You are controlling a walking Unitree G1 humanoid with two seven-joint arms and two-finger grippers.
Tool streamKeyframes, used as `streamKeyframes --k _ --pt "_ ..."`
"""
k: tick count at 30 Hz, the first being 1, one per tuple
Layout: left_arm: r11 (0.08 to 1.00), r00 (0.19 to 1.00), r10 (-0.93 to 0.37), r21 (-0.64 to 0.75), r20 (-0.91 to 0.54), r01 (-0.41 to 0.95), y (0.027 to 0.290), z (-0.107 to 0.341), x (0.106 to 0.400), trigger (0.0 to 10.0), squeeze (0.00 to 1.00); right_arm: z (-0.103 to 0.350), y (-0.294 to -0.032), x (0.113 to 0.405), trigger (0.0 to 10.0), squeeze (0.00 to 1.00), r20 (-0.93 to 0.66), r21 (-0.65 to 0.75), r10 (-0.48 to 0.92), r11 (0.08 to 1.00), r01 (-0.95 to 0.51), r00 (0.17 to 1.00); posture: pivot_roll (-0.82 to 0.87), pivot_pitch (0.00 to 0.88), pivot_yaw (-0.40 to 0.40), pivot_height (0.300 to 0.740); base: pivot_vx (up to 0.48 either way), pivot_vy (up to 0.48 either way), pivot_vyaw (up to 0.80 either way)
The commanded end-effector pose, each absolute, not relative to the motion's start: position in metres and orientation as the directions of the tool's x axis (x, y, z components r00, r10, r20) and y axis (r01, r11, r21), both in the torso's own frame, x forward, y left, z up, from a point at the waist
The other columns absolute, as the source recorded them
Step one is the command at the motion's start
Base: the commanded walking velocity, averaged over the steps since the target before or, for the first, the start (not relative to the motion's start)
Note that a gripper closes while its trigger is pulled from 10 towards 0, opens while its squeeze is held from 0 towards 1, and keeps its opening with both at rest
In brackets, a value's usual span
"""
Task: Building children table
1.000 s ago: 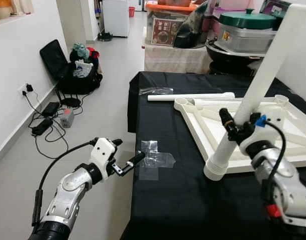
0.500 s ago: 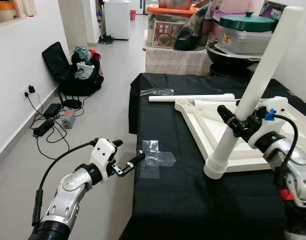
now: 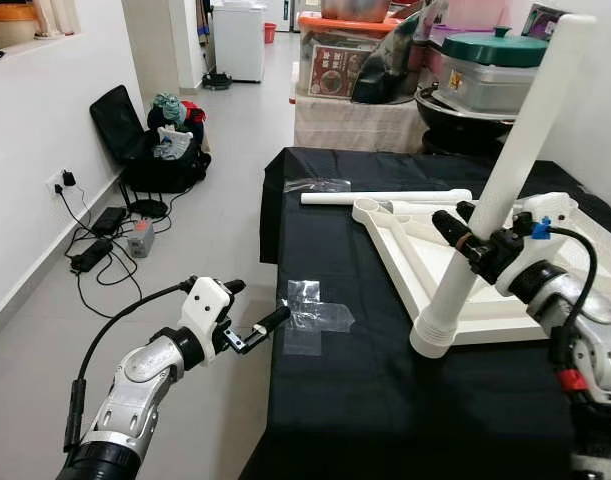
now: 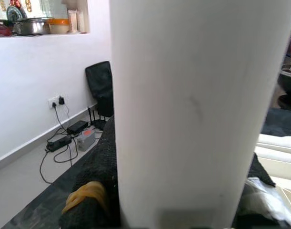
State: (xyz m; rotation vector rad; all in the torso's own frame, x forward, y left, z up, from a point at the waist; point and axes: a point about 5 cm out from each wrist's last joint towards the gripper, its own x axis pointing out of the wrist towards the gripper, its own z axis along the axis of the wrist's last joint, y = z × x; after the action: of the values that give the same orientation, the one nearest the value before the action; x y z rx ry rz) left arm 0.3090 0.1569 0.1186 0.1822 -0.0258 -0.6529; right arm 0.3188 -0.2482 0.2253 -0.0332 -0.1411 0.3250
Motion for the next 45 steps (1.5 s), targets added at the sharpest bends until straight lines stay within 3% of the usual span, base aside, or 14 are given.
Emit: streamKeyframes --k 1,4,8,19,20,21,22,23,29,30,42,43,44,45 --pt "0.771 0.788 -0.614 0.182 -0.04 0.61 0.156 0.116 0.308 10.0 0.0 0.22 -0.251 0.318 0.0 0.0 0.114 -0.069 0.29 0.956 -0.284 0.95 0.03 0.0 -0.087 0.74 0.0 0.0 0.0" --pt "0.771 0.788 -0.614 0.183 -0.04 0.61 0.156 0.116 0.308 10.0 0.0 0.214 -0.25 0.317 0.0 0.0 0.095 -0.021 0.172 0.985 -0.171 0.98 0.03 0.0 -0.086 0.74 0.0 0.0 0.0" --pt "0.777 0.794 -0.607 0.18 -0.04 0.603 0.157 0.115 0.307 10.0 0.0 0.187 -0.251 0.304 0.0 0.0 -0.011 0.064 -0.274 0.96 0.274 0.962 0.03 0.0 -0.09 0.74 0.0 0.0 0.0" --pt "0.784 0.8 -0.599 0.179 -0.038 0.595 0.158 0.116 0.307 10.0 0.0 0.16 -0.213 0.283 0.0 0.0 -0.091 0.098 -0.433 0.892 0.441 0.897 0.03 0.0 -0.089 0.74 0.0 0.0 0.0" --pt "0.785 0.802 -0.597 0.18 -0.035 0.592 0.158 0.117 0.308 10.0 0.0 0.161 -0.206 0.286 8.2 0.0 -0.09 0.096 -0.393 0.911 0.401 0.915 0.03 0.0 -0.088 0.74 0.0 0.0 0.0" --pt "0.785 0.802 -0.597 0.18 -0.035 0.592 0.158 0.117 0.308 10.0 0.0 0.161 -0.206 0.286 8.2 0.0 -0.09 0.096 -0.393 0.911 0.401 0.915 0.03 0.0 -0.088 0.74 0.0 0.0 0.0" --pt "0.786 0.803 -0.596 0.18 -0.034 0.591 0.158 0.117 0.309 10.0 0.0 0.164 -0.202 0.288 10.0 0.0 -0.072 0.1 -0.366 0.923 0.372 0.928 0.03 0.0 -0.087 0.74 0.0 0.0 0.0" --pt "0.787 0.803 -0.595 0.179 -0.033 0.59 0.158 0.117 0.309 10.0 0.0 0.173 -0.203 0.292 10.0 1.0 -0.039 0.093 -0.343 0.934 0.345 0.938 0.03 0.0 -0.089 0.74 0.0 0.0 0.0" --pt "0.787 0.803 -0.595 0.176 -0.034 0.591 0.158 0.116 0.309 10.0 0.0 0.183 -0.209 0.294 10.0 1.0 -0.015 0.091 -0.348 0.933 0.348 0.937 0.03 0.0 -0.088 0.74 0.0 0.0 0.0" --pt "0.787 0.803 -0.595 0.176 -0.034 0.591 0.158 0.116 0.309 10.0 0.0 0.188 -0.212 0.296 10.0 0.0 0.005 0.103 -0.334 0.938 0.332 0.942 0.03 0.0 -0.088 0.74 0.0 0.0 0.0" --pt "0.789 0.806 -0.591 0.184 -0.039 0.587 0.162 0.117 0.307 10.0 0.0 0.241 -0.247 0.301 10.0 0.0 0.209 -0.006 0.223 0.974 -0.227 0.952 0.04 0.0 -0.093 0.74 0.0 0.0 0.0" --pt "0.788 0.806 -0.591 0.184 -0.04 0.587 0.162 0.117 0.307 10.0 0.0 0.243 -0.252 0.301 9.1 0.0 0.197 -0.038 0.261 0.965 -0.259 0.945 0.04 0.0 -0.097 0.74 0.0 0.0 0.0" --pt "0.788 0.805 -0.592 0.185 -0.04 0.588 0.161 0.116 0.307 10.0 0.0 0.244 -0.256 0.303 3.4 0.0 0.2 -0.045 0.266 0.964 -0.262 0.943 0.04 0.0 -0.097 0.74 0.0 0.0 0.0" --pt "0.788 0.805 -0.592 0.183 -0.038 0.588 0.16 0.117 0.307 10.0 0.0 0.243 -0.256 0.306 0.0 0.0 0.188 -0.05 0.256 0.967 -0.251 0.948 0.05 0.0 -0.1 0.74 0.0 0.0 0.0"
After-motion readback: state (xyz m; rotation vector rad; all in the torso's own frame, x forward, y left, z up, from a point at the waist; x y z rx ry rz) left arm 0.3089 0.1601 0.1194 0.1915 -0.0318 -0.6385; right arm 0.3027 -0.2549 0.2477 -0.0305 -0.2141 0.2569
